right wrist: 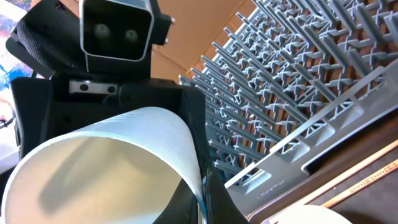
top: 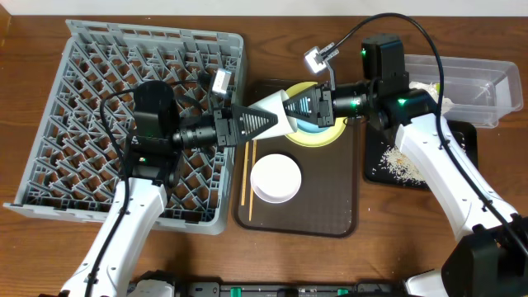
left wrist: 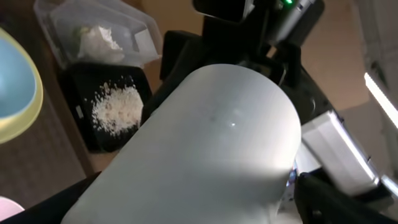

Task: Sort waste into correct bins and load items into the dishwasher
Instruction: 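Grasp the pink cup with the left gripper from the right gripper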

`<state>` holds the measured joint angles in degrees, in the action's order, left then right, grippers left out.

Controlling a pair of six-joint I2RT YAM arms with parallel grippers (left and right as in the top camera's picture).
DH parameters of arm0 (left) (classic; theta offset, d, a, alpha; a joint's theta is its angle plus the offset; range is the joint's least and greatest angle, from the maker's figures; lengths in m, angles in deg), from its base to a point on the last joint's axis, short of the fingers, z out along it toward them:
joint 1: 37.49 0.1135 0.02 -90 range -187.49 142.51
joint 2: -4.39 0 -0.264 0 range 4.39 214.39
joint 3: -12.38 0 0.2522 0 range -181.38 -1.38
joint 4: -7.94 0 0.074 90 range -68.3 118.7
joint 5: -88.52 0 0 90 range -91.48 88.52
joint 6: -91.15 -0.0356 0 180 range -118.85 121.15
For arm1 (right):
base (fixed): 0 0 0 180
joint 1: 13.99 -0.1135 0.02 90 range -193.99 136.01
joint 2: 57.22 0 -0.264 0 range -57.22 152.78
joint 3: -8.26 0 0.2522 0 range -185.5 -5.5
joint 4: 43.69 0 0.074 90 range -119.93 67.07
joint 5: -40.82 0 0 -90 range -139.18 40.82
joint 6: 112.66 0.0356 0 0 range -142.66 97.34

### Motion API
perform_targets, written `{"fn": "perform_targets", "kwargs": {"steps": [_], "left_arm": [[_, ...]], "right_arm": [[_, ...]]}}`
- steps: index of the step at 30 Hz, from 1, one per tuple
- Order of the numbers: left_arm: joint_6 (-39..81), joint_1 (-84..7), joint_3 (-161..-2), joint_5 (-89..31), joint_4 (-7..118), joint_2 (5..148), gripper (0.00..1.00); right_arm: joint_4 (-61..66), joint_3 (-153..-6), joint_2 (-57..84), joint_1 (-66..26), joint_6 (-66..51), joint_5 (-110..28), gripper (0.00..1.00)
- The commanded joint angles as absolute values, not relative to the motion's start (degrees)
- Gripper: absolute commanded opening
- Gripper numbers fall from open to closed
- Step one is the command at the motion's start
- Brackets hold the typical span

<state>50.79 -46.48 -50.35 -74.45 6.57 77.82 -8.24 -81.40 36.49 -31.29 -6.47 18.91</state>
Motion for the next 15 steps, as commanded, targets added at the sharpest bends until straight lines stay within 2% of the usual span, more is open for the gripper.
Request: {"fn": "perform_targets", "kwargs": {"steps": [1, 9, 15], "left_arm": [[58.53, -46.13, -51.31, -73.16, 6.22, 77.6, 0.93], [66.79, -46.31, -51.31, -72.55, -3.47, 77.6, 0.9], [68.35, -46.31, -51.31, -72.55, -4.41, 77.6, 0.89]], "right_arm": [[-9.75, -81.45, 36.82, -30.79, -4.18, 18.32, 0.01], [-10.05, -81.45, 36.82, -31.91, -3.35, 17.65, 0.01], [-10.03, -81.45, 36.82, -32.15, -2.69, 17.06, 0.01]]}}
